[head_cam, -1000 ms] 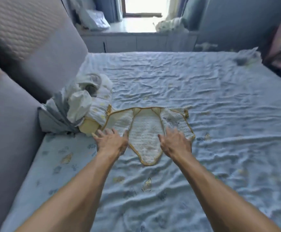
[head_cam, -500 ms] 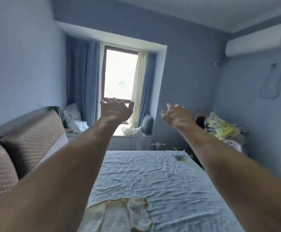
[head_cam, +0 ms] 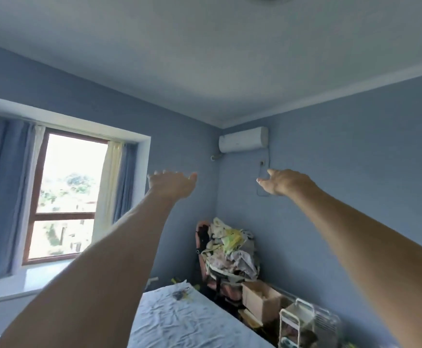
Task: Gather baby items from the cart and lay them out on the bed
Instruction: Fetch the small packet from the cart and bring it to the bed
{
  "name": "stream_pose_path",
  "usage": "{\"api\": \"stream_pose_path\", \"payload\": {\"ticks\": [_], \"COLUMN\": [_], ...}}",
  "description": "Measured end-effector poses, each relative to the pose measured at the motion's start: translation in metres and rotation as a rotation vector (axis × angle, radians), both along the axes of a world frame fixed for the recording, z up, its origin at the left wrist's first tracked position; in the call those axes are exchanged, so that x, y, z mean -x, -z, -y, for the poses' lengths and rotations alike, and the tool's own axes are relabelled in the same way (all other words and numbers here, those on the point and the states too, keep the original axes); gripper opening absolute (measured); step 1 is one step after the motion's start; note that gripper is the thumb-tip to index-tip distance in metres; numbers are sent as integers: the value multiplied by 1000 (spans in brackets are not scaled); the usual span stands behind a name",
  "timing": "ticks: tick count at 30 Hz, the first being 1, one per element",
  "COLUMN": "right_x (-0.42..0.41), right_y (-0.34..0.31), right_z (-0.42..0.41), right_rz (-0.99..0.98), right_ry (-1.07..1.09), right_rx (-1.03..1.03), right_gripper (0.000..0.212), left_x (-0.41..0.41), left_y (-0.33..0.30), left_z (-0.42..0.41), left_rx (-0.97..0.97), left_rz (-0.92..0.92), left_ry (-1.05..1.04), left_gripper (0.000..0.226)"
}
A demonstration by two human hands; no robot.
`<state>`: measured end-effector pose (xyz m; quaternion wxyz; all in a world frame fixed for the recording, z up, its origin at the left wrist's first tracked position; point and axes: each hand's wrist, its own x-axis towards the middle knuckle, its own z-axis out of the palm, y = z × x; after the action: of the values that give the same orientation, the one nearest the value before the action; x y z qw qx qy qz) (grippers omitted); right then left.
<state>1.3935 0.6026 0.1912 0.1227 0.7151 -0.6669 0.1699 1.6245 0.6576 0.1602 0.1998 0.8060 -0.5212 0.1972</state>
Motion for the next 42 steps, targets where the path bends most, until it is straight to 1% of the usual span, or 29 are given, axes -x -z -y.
{"api": "stream_pose_path", "payload": {"ticks": [4, 7, 10, 13, 14, 20, 23, 25, 28, 32, 37, 39, 42], "right_x": [66, 121, 187, 261, 287, 429, 478, 508, 551, 607, 664, 683, 707], "right_y": [12, 21, 31, 47, 53, 97, 111, 117, 128, 142, 149, 145, 141], "right_z": [6, 11, 12, 15, 16, 36, 50, 63, 90, 140, 220, 257, 323], "right_rz": [5, 22, 41, 38, 32, 10, 40, 45, 49, 39, 46, 38, 20], "right_ry": [70, 112, 176, 257, 285, 436, 555, 613, 628, 685, 794, 828, 813], "right_rx": [-83, -84, -43, -49, -63, -124, -236, -273, -240, -187, -236, -203, -128], "right_gripper": [68, 67, 65, 66, 66, 67, 70, 71, 71, 65, 69, 66, 62], "left_x": [70, 119, 182, 257, 282, 426, 482, 514, 559, 622, 678, 692, 719], "left_y": [9, 10, 12, 25, 31, 61, 67, 69, 75, 93, 106, 107, 105], "left_z": [20, 36, 53, 74, 82, 135, 163, 187, 231, 301, 404, 449, 516], "left_rx": [-67, -72, -84, -83, -79, -99, -135, -137, -144, -188, -215, -194, -168], "left_rz": [117, 100, 67, 197, 212, 119, 137, 170, 174, 165, 185, 176, 125], "left_ry": [96, 157, 222, 287, 318, 470, 521, 539, 586, 676, 752, 750, 739], "left_gripper": [73, 75, 69, 61, 59, 64, 64, 62, 62, 64, 65, 64, 64]}}
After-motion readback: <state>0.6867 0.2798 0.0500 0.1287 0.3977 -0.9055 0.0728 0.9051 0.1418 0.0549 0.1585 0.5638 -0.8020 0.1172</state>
